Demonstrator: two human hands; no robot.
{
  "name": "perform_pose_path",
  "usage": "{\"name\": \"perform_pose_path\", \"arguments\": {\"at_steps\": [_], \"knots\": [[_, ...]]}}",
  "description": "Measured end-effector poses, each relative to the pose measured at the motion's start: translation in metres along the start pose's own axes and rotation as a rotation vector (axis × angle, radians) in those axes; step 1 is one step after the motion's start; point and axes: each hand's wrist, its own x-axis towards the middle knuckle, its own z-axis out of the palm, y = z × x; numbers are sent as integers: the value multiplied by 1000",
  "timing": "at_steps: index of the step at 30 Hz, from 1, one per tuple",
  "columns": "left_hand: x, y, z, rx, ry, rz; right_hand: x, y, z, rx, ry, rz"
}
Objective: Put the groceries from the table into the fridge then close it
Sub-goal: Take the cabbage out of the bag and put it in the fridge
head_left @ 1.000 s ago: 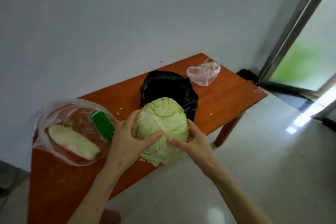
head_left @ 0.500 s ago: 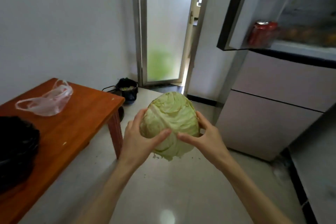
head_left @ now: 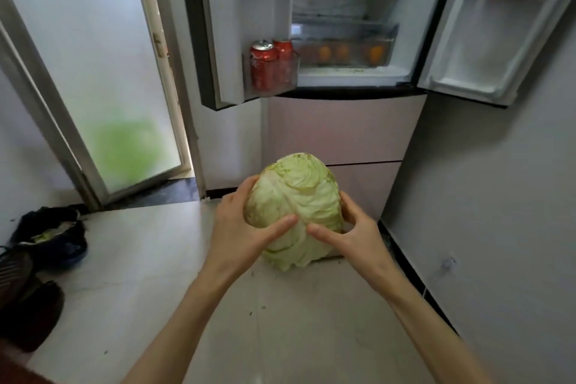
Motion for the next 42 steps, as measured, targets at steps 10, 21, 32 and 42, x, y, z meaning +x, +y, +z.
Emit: {"name": "perform_pose_path", "arguments": {"at_steps": [10,21,32,42], "knots": [[190,-11,68,-30,-135,114,159,2,-43,-4,167,-10],[349,31,174,-77,-151,208,311,-7,-145,-35,302,-89],[564,108,287,-1,-92,377,515,-21,-266,83,324,-278],[740,144,335,-136,30,365,703,-59,-330,22,370,-364]]}}
